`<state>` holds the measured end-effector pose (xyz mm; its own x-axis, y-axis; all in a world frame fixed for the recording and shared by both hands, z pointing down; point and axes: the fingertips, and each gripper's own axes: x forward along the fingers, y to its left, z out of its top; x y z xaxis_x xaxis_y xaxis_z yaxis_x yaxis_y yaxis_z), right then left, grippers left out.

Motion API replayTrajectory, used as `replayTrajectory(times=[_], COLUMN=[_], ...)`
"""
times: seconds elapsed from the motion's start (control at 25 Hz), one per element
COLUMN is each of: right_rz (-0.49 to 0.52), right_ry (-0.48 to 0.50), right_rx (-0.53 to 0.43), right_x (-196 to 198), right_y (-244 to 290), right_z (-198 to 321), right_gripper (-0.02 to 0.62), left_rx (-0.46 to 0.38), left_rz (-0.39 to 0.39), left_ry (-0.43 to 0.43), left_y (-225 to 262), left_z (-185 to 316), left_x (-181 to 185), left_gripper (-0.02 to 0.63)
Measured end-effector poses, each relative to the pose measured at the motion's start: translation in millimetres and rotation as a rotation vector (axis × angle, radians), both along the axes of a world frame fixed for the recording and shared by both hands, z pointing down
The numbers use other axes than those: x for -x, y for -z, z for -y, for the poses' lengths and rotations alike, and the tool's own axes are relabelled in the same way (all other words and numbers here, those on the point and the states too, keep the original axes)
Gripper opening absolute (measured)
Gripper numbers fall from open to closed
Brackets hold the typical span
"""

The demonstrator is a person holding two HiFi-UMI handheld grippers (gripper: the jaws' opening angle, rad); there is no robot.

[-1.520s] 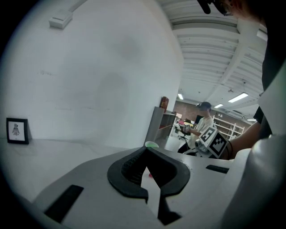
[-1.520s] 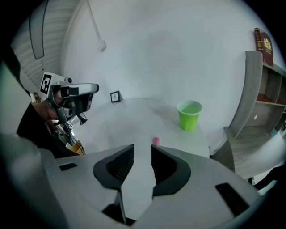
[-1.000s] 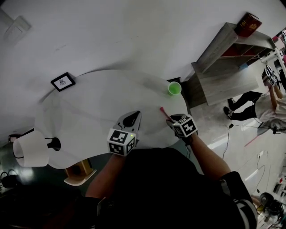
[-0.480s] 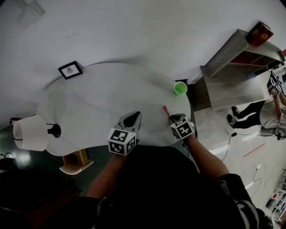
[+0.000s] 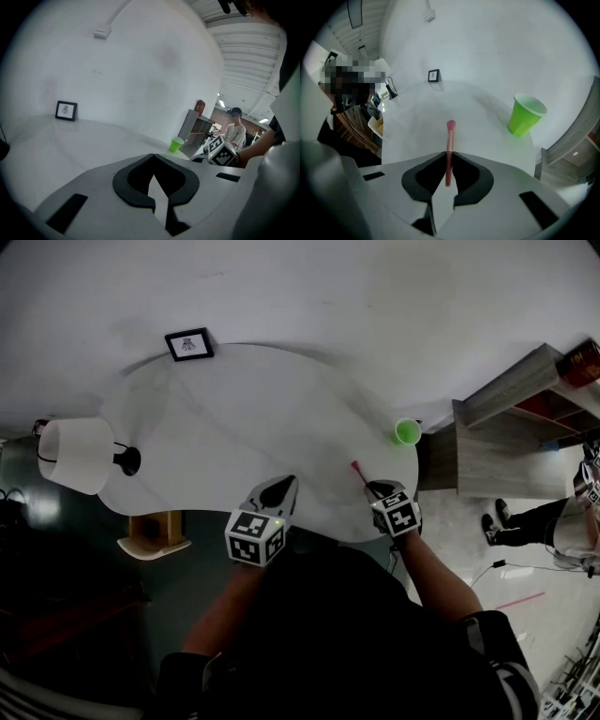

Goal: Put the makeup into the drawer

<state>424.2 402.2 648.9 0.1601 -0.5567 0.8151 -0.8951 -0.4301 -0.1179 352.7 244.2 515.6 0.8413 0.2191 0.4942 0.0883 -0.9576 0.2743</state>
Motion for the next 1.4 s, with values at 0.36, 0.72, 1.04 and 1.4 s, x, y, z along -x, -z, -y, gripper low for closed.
replayTrajectory(times=[0.36,0.72,1.04,1.4], right_rz=[-0.02,-0.041,-0.021,-0.003], right_ry=[0.116,0.307,0.515,0.707], right_rx=[-0.15,-0.245,-0.303,-0.321], right_x=[19.9,99.5,202.5,315.1], right_y=[61.1,114.6,133.3,137.1], right_z=[59.4,175.5,272.8,348.6], right_gripper=[0.046,0.046,0.046,0.046], left_rx=[-0.02,-0.084,-0.14,-0.144], left_rz=[-0.055,-0.133,-0.161,-0.152], left_ry=[0.165,0.319,0.493,0.675], left_y=[23.2,52.6,65.7,58.3], left_z=[48.3,128.3,195.4,238.3], left_x=[67.2,161.4,264.0,386.2], left_gripper=[0.011,0.011,0.011,0.011])
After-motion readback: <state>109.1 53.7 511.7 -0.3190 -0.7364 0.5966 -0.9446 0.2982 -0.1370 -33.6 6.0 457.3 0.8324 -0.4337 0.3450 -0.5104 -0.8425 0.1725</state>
